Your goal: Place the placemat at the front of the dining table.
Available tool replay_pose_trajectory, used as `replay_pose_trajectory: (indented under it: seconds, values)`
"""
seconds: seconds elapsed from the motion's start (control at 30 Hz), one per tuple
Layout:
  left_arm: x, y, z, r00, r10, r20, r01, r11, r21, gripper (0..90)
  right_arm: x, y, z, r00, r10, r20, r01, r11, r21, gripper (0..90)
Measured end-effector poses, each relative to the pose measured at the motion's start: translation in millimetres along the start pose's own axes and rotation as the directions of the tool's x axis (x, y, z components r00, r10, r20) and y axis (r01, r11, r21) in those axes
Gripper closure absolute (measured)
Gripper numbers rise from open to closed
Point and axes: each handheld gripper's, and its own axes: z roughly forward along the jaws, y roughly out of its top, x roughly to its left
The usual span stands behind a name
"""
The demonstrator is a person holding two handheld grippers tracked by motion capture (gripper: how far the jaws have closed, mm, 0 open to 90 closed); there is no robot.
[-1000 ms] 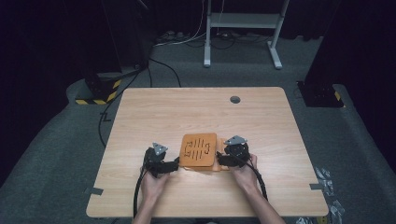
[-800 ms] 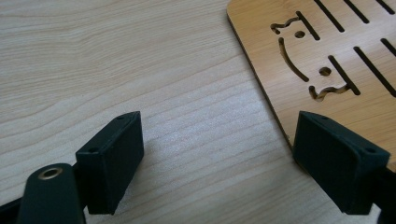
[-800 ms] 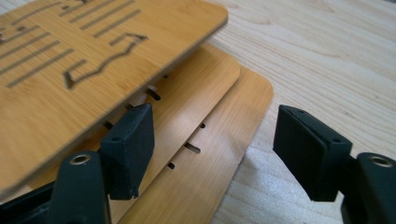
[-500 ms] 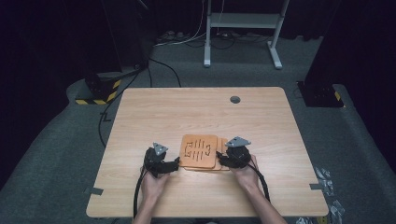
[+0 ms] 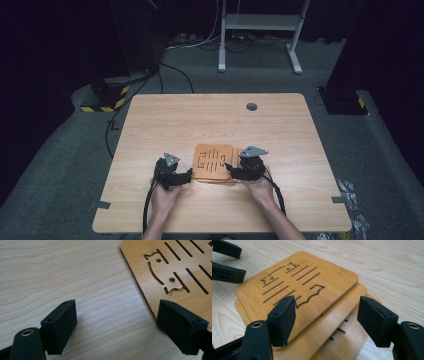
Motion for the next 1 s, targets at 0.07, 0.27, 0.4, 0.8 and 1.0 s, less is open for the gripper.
replay_pose_trajectory:
  seconds: [0.07,0.27,0.4,0.8,1.0]
  values:
    - [0.0,0.0,0.0,1.0,0.0,0.0,0.0,1.0,0.0,16.6,2.1,1.0,3.3,0.9999,0.002,-0.011,-0.002,1.0,0.012,29.1]
    - [0.1,0.0,0.1,1.0,0.0,0.001,0.0,1.0,-0.001,16.6,3.7,3.0,10.7,0.9993,0.008,-0.035,-0.007,1.0,0.03,27.5]
    - [0.3,0.0,0.1,1.0,-0.001,0.001,0.001,1.0,0.001,16.6,2.0,3.4,15.4,0.9987,0.023,-0.046,-0.021,0.999,0.047,25.6]
    - [0.5,-0.1,0.2,1.0,-0.007,0.003,0.007,1.0,0.001,16.6,-2.9,3.8,23.7,0.9938,0.07,-0.087,-0.064,0.996,0.065,17.2]
    - [1.2,0.1,-0.4,0.9999,-0.017,0.001,0.017,0.9999,-0.003,16.6,-5.8,2.4,25.9,0.9892,0.087,-0.118,-0.079,0.994,0.071,13.1]
